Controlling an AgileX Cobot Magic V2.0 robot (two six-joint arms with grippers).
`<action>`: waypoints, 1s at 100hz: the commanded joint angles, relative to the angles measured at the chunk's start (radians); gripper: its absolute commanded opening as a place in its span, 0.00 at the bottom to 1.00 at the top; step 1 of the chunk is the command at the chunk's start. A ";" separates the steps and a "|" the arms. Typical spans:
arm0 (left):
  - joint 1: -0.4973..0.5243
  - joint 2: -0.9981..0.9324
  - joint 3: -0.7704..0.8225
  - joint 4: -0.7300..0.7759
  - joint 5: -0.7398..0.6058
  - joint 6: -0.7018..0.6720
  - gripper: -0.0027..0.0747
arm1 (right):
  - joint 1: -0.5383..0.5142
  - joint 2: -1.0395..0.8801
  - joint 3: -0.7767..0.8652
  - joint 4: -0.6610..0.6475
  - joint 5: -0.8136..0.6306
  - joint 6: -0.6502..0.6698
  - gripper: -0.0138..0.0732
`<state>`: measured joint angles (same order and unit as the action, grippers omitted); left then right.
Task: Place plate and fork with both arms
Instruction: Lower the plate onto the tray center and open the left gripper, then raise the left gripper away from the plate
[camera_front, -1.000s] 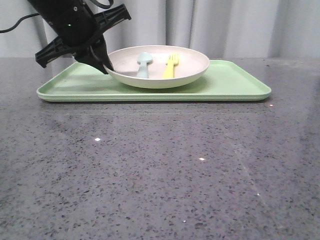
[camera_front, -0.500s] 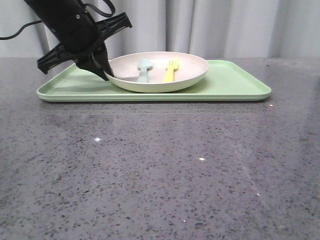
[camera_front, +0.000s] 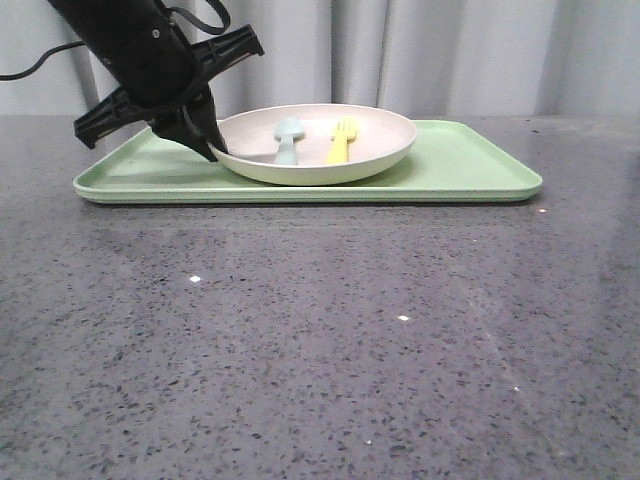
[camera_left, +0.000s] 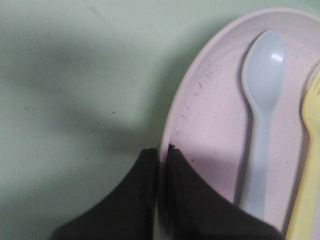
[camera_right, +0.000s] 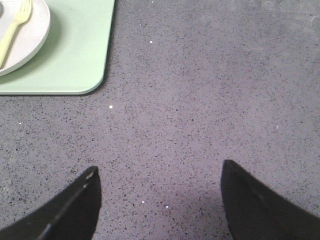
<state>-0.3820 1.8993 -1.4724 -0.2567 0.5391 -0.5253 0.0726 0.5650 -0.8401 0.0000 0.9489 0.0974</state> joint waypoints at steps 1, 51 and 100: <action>-0.010 -0.046 -0.033 -0.015 -0.039 -0.010 0.01 | -0.006 0.012 -0.033 -0.006 -0.063 -0.011 0.75; -0.010 -0.063 -0.033 -0.018 -0.039 -0.010 0.55 | -0.006 0.012 -0.033 -0.006 -0.063 -0.011 0.75; 0.018 -0.260 -0.033 0.250 0.029 -0.010 0.55 | -0.006 0.012 -0.033 -0.006 -0.057 -0.011 0.75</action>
<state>-0.3770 1.7290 -1.4724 -0.0619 0.5813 -0.5253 0.0726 0.5650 -0.8401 0.0000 0.9524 0.0974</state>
